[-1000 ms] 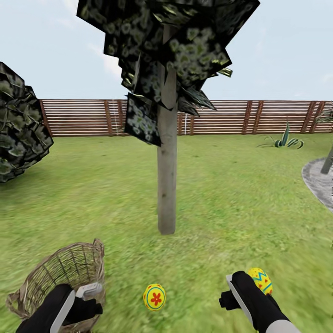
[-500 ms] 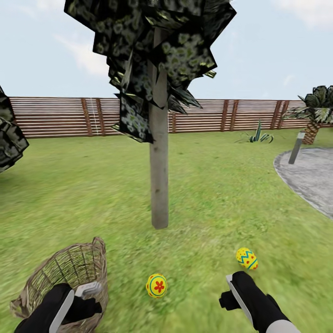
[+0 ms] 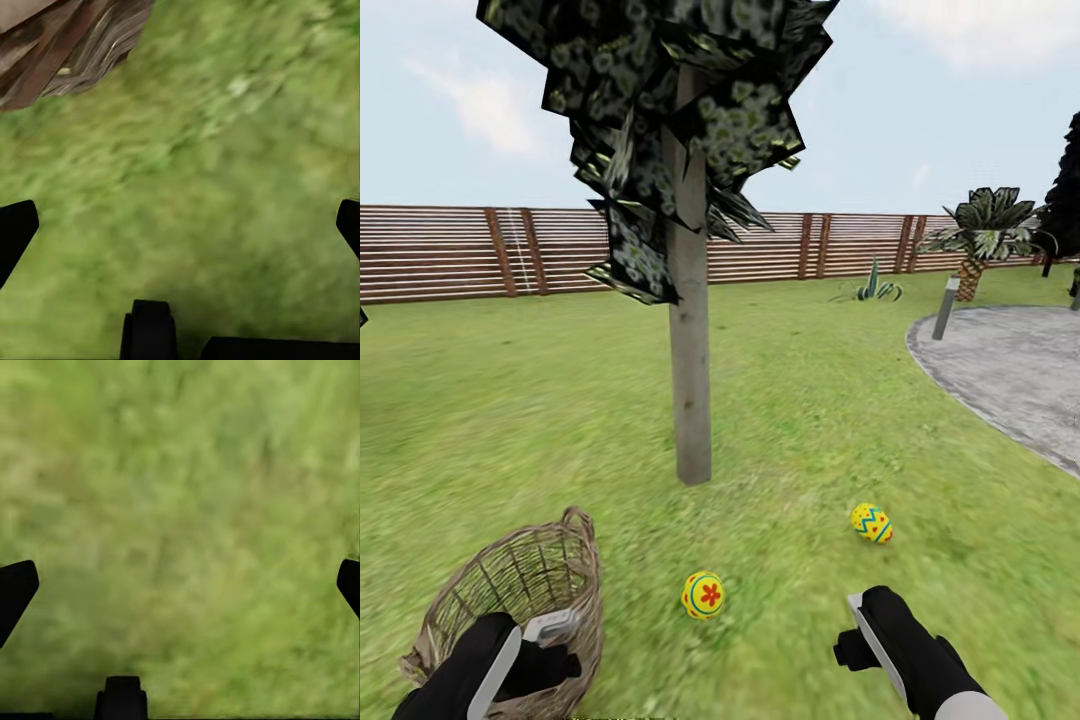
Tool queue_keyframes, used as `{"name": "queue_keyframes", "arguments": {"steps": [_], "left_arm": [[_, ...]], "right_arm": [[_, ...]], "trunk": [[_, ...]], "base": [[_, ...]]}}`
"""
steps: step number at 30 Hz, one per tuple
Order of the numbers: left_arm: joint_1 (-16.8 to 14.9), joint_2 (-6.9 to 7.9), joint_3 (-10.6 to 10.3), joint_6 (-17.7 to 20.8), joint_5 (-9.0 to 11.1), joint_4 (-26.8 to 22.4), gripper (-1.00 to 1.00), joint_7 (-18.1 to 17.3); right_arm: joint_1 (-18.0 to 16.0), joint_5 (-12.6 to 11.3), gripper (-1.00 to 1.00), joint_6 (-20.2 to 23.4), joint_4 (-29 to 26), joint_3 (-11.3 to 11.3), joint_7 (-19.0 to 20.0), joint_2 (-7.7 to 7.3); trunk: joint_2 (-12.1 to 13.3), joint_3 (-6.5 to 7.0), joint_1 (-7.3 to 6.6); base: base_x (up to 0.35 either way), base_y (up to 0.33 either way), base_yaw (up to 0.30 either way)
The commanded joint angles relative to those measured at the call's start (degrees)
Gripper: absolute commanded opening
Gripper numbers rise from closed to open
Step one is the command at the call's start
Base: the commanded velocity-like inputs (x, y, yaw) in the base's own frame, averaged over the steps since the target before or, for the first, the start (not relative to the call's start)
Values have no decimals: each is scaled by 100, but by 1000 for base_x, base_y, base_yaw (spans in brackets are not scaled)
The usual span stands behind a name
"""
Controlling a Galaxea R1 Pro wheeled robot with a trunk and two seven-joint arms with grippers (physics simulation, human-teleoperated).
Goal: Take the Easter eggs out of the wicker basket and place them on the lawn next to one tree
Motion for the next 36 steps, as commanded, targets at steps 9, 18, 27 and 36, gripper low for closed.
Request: {"name": "queue_keyframes", "arguments": {"steps": [9,18,27,36], "left_arm": [[-1,0,9,22,-19,-10,100,-39],[-1,0,10,22,-19,-13,100,-38],[-1,7,20,22,-19,-14,100,-39],[-1,13,31,18,-19,-14,100,-39]], "right_arm": [[-3,9,100,30,-6,27,-10,-5],[-4,16,100,38,-6,27,-11,-5],[-5,17,100,31,-6,29,-14,-5],[-6,17,100,35,-6,27,-14,-5]], "trunk": [[-3,-36,-3],[-3,-40,-3],[-3,-40,-3],[-3,-40,-3]], "base": [[-177,297,-245],[-177,297,-25],[-179,297,0],[-131,303,0]]}}
